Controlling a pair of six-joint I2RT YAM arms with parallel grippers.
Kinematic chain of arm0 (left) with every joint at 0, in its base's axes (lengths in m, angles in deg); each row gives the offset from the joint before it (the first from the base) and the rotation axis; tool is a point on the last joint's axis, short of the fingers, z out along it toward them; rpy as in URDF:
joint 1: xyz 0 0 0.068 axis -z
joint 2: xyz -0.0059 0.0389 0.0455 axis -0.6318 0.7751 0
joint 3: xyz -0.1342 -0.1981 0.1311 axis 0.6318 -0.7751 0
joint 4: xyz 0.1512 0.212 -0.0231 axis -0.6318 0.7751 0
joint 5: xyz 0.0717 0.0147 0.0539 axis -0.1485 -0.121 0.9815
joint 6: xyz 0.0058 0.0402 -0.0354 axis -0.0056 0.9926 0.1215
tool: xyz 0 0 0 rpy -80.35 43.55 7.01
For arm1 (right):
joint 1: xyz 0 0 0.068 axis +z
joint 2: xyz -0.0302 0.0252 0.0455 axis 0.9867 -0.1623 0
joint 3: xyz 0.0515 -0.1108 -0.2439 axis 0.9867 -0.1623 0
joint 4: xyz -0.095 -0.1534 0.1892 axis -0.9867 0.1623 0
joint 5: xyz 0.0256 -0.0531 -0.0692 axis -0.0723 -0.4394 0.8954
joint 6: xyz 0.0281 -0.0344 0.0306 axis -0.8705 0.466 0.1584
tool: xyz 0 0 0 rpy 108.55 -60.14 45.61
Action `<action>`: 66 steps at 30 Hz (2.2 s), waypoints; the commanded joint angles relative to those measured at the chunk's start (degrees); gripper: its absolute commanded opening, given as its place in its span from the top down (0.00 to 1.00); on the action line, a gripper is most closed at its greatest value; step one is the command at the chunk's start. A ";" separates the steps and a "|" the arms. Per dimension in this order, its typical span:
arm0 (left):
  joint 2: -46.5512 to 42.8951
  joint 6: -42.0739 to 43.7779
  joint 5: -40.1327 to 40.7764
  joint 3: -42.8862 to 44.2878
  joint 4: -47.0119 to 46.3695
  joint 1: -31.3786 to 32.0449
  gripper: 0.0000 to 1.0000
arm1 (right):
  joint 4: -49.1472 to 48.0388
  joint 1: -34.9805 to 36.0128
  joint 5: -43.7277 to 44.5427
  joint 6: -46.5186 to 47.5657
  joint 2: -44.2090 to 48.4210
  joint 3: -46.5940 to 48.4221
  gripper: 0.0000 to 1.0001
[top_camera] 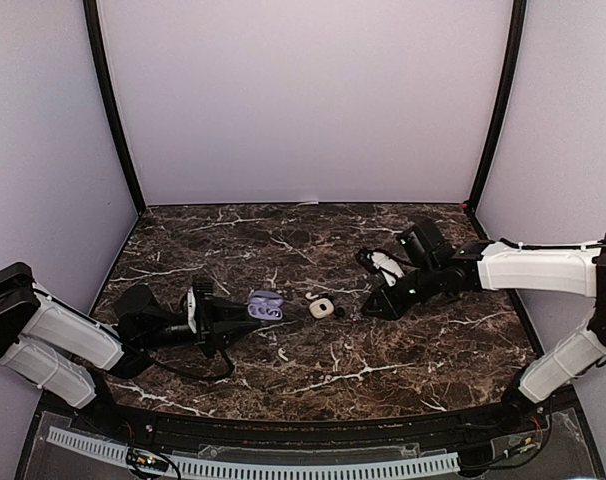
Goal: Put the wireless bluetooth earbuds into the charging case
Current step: Move the left earbud to the center of the board, then adjust the left earbud at the center of the board.
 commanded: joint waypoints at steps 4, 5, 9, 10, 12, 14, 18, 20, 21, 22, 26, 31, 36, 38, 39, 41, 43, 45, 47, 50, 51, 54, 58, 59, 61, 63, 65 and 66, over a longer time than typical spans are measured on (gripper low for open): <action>-0.80 -0.14 -0.47 0.21 -0.03 -0.34 0.99 | -4.58 -3.63 6.35 -5.92 -5.05 0.66 0.78; -0.90 -0.10 -0.38 0.13 0.04 -0.33 0.99 | -4.89 -3.69 7.97 -6.04 -6.20 0.98 0.79; -1.05 0.00 -0.48 0.16 0.22 -0.33 0.99 | -7.45 -3.68 12.40 -6.16 -10.42 1.50 0.80; -1.01 0.00 -0.51 0.20 0.22 -0.34 0.99 | -8.20 -3.63 12.27 -6.16 -11.23 1.63 0.80; -0.92 0.00 -0.60 0.19 0.22 -0.34 0.99 | -9.06 -3.57 11.05 -6.08 -12.44 1.98 0.80; -0.72 0.00 -0.72 0.22 0.22 -0.34 0.99 | -9.44 -3.26 10.30 -5.99 -13.64 2.40 0.80; -0.55 0.00 -1.12 0.38 0.29 -0.32 0.99 | -9.70 -2.44 10.57 -5.64 -15.21 2.84 0.80; -0.56 -0.02 -1.06 0.38 0.32 -0.34 0.99 | -9.68 -1.72 10.97 -5.63 -15.86 3.12 0.80; -0.68 0.00 -1.01 0.34 0.31 -0.34 0.99 | -9.68 -1.42 11.09 -5.71 -16.14 3.20 0.80; -0.73 0.08 -0.93 0.25 0.39 -0.34 0.99 | -9.76 -1.09 11.14 -5.72 -16.28 3.30 0.80; -0.91 0.08 -0.95 0.28 0.48 -0.34 0.99 | -9.56 0.32 11.18 -5.72 -16.89 3.93 0.80; -1.13 0.24 -0.96 0.29 0.73 -0.34 0.99 | -9.02 1.90 11.15 -5.31 -17.48 4.65 0.79; -1.59 0.26 -0.97 0.29 0.99 -0.34 0.99 | -9.36 2.70 11.04 -5.38 -17.72 4.99 0.76; -1.69 0.26 -0.97 0.29 1.01 -0.34 0.99 | -9.56 2.80 11.07 -5.47 -18.06 5.29 0.76; -1.71 0.26 -0.97 0.29 1.06 -0.30 0.99 | -9.59 2.87 10.95 -5.47 -18.27 5.49 0.75; -1.68 0.26 -1.03 0.27 1.01 -0.29 0.99 | -9.83 3.02 10.71 -5.37 -18.62 5.89 0.75; -1.62 0.17 -1.13 0.28 0.94 -0.33 0.99 | -9.66 3.25 10.71 -5.16 -19.08 6.56 0.74; -1.53 0.10 -1.22 0.35 0.84 -0.29 0.99 | -9.34 3.49 11.14 -4.94 -19.57 7.23 0.74; -1.61 0.09 -1.23 0.32 0.92 -0.32 0.99 | -9.34 3.57 11.31 -4.69 -19.86 7.72 0.74; -1.79 0.09 -1.23 0.29 0.99 -0.32 0.99 | -9.33 3.68 11.54 -4.49 -20.28 8.36 0.73; -1.87 0.09 -1.27 0.29 1.01 -0.27 0.99 | -9.29 3.62 11.64 -4.37 -20.34 8.56 0.73; -2.01 0.08 -1.32 0.29 1.01 -0.34 0.99 | -9.20 3.71 11.81 -3.87 -20.40 9.06 0.72; -2.31 0.09 -1.23 0.13 1.18 -0.33 0.99 | -9.24 3.77 11.01 -3.08 -19.34 9.06 0.72; -2.44 0.09 -1.23 0.12 1.19 -0.34 0.99 | -9.31 3.77 10.66 -2.81 -18.87 8.71 0.72; -2.66 0.08 -1.14 0.03 1.19 -0.34 0.99 | -9.60 3.76 10.28 -2.43 -17.72 8.09 0.71; -2.76 0.11 -1.14 0.03 1.19 -0.29 0.99 | -9.74 3.75 10.05 -1.77 -16.45 7.27 0.70; -2.84 0.09 -1.14 -0.02 1.19 -0.34 0.99 | -9.95 3.68 10.09 -0.50 -15.19 6.30 0.69; -2.89 0.09 -1.14 -0.06 1.19 -0.34 0.99 | -9.96 3.68 10.09 0.27 -14.61 5.90 0.69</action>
